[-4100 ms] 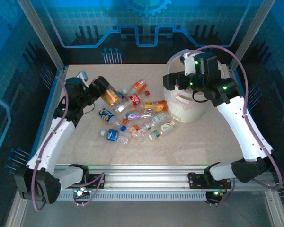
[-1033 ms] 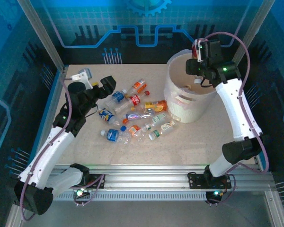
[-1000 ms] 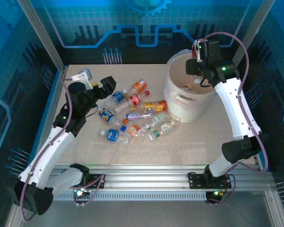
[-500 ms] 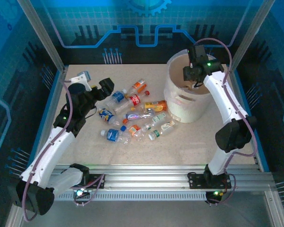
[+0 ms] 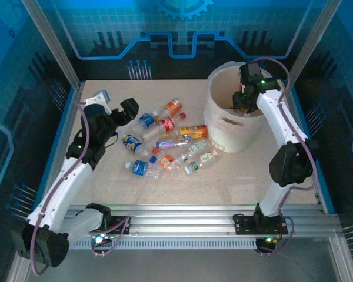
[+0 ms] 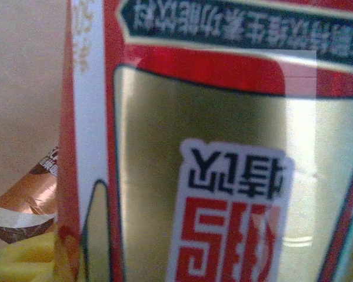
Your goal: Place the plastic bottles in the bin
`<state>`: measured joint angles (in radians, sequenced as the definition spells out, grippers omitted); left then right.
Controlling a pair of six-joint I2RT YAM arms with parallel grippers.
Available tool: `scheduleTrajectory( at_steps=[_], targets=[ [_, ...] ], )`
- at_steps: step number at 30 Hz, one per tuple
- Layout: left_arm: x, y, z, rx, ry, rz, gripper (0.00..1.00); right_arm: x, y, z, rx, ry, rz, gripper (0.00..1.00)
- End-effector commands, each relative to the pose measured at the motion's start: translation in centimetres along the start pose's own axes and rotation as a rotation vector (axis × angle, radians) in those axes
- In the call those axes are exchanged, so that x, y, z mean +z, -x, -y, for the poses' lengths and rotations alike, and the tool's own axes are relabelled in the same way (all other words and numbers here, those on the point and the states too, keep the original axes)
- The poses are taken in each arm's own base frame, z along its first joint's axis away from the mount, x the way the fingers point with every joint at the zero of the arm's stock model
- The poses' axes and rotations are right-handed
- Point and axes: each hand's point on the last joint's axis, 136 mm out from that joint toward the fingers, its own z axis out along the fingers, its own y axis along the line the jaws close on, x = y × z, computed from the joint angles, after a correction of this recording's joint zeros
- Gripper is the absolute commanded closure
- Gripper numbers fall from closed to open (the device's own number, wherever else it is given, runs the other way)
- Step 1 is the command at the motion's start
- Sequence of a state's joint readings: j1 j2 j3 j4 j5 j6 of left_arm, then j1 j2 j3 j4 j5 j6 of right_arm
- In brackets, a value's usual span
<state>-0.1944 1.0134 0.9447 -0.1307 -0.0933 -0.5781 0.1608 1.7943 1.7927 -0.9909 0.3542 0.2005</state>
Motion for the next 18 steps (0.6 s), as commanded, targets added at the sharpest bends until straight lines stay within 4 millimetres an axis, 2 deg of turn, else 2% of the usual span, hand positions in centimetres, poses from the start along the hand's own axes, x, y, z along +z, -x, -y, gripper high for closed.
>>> scheduleTrajectory(
  at_steps=[1,11,18],
  targets=[
    [0.0,-0.3,-1.1,-0.022,0.033,-0.003,0.01,1.9,-1.3,0.1,-0.012,-0.001,-0.072,0.43],
    [0.4,-1.1,-2.0,-0.031,0.065,-0.035,0.01,5.3,-1.9,0.0,-0.031,-0.039,-0.153,0.33],
    [0.5,-1.8,-2.8,-0.042,0.093,-0.059,0.01,5.6,-1.6,-0.1,-0.024,-0.036,-0.151,0.17]
  ],
)
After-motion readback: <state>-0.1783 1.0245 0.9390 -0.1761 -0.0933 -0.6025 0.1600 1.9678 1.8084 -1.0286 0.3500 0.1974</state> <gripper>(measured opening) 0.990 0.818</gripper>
